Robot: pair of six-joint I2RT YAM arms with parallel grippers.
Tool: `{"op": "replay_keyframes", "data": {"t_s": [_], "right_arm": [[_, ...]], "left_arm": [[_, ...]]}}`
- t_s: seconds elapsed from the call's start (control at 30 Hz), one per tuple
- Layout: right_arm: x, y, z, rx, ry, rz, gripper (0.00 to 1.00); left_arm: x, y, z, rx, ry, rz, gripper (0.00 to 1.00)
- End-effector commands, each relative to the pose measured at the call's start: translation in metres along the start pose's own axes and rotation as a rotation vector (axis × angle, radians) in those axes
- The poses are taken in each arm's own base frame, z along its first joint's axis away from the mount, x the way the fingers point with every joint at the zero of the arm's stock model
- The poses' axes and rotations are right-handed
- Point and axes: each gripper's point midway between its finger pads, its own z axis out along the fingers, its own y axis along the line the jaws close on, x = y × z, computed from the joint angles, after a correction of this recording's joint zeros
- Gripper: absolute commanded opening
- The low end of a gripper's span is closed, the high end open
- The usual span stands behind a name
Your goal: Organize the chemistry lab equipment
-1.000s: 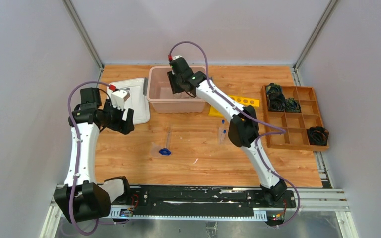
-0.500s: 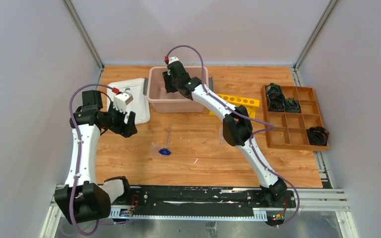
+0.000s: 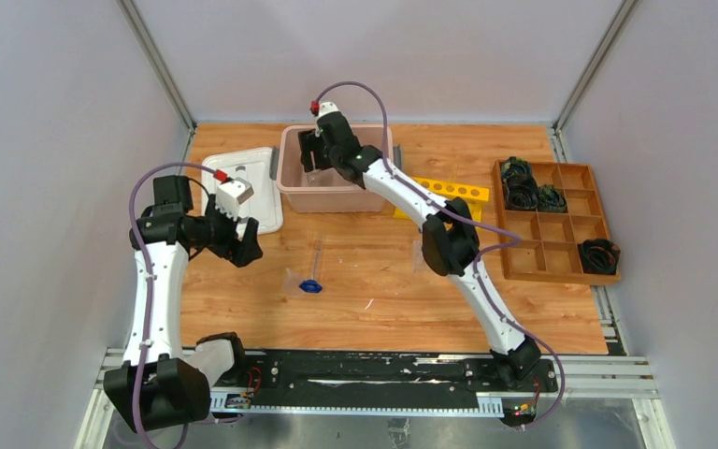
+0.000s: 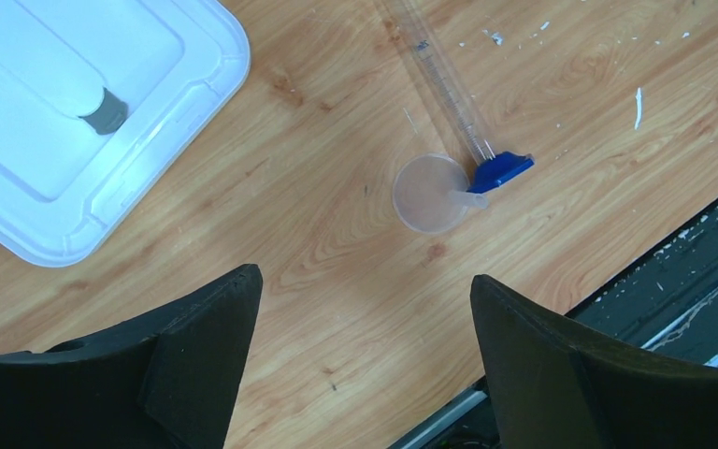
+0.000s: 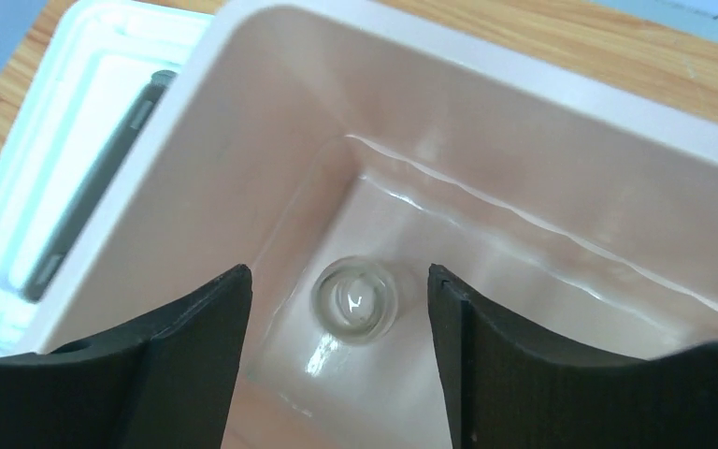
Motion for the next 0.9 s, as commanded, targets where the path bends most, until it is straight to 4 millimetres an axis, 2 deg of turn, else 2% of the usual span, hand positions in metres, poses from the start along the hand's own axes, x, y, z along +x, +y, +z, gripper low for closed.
{"op": "replay_keyframes", "data": {"t_s": [0.0, 0.1, 0.17, 0.27, 0.3, 0.4, 0.5, 0.6, 0.7, 0.87], "right_arm": [[-0.096, 0.017, -0.069, -0.051, -0.169, 0.001, 0.73], [-0.102, 0.025, -0.108, -0.054, -0.141, -0.011, 0.73], [-0.090, 0.033, -0.135, -0.052, -0.106, -0.026, 0.72], [-0.049, 0.049, -0.170, -0.044, -0.028, -0.041, 0.66], [-0.034, 0.060, -0.184, -0.052, -0.004, -0.047, 0.64], [0.019, 0.079, -0.200, -0.038, 0.094, -0.065, 0.61], [0.066, 0.096, -0.203, -0.024, 0.192, -0.068, 0.59], [0.100, 0.103, -0.194, 0.008, 0.268, -0.033, 0.59], [0.126, 0.103, -0.181, 0.057, 0.318, 0.000, 0.59], [0.153, 0.099, -0.160, 0.122, 0.362, 0.030, 0.59]], "left_arm": [[-0.001, -0.007, -0.004, 0.020, -0.019, 0.035, 0.89], [0.000, -0.003, -0.005, -0.001, -0.010, 0.049, 0.90], [0.002, 0.001, -0.004, -0.011, 0.007, 0.034, 0.89], [0.005, 0.008, -0.001, -0.025, 0.043, -0.022, 0.86], [0.005, 0.010, 0.000, -0.031, 0.053, -0.036, 0.85], [0.004, 0.015, -0.001, -0.046, 0.065, -0.038, 0.84], [0.001, 0.017, -0.004, -0.062, 0.058, -0.033, 0.83], [-0.002, 0.015, -0.008, -0.072, 0.043, -0.020, 0.82], [-0.002, 0.014, -0.011, -0.085, 0.035, -0.010, 0.82], [0.001, 0.010, -0.014, -0.089, 0.030, 0.015, 0.82]]}}
